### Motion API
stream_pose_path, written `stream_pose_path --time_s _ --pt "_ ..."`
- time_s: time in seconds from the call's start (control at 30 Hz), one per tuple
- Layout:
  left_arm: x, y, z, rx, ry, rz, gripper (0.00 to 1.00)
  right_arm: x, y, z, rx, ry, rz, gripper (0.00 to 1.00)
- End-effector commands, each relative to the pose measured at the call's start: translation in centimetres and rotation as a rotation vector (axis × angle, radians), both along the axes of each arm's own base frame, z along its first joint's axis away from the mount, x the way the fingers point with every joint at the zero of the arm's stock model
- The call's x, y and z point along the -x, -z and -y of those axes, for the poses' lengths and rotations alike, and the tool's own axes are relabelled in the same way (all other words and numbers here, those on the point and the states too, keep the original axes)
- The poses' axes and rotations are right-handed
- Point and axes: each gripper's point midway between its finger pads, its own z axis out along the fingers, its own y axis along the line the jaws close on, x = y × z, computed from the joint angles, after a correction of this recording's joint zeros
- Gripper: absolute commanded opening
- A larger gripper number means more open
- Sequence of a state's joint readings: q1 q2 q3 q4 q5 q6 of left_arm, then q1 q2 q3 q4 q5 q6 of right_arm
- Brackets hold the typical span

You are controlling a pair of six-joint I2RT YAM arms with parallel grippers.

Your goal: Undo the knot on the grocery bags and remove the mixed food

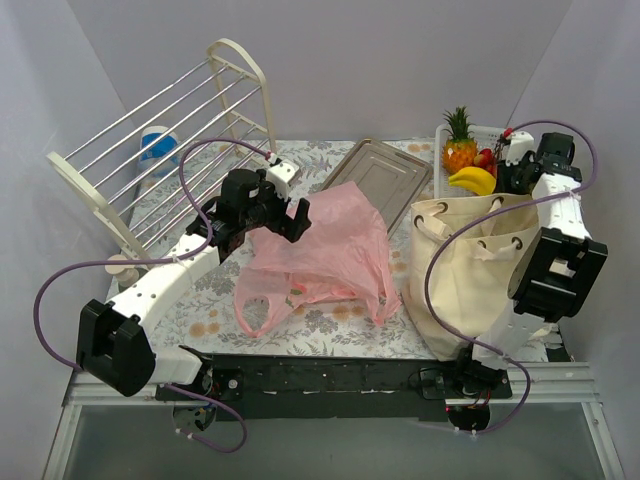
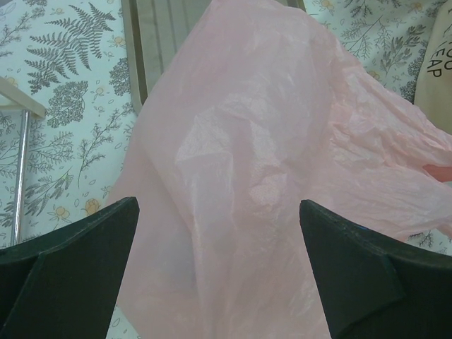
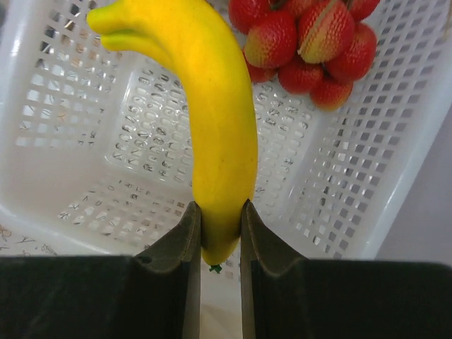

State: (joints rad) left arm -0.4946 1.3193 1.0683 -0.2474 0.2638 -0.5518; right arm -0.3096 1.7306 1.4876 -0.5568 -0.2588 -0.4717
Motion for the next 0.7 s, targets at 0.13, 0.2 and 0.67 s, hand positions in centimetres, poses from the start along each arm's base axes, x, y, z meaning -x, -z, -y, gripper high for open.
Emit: stream_pose_path --time_s 0.13,0.2,0.67 --pt "0.2 0.4 -0.4 -0.033 0.006 -0.006 0.98 -0.8 2.5 -1.8 -0.200 -0.099 -0.090 0.01" --pt "0.2 1.0 -0.3 -0.043 0.009 -0.019 0.98 -1.1 3.4 -2.2 -0.237 -0.105 -0.108 0.01" --pt "0.8 1.6 -1.0 -0.066 0.003 -0.031 0.98 -3.7 0.3 0.0 -0.208 0.046 -0.005 0.59"
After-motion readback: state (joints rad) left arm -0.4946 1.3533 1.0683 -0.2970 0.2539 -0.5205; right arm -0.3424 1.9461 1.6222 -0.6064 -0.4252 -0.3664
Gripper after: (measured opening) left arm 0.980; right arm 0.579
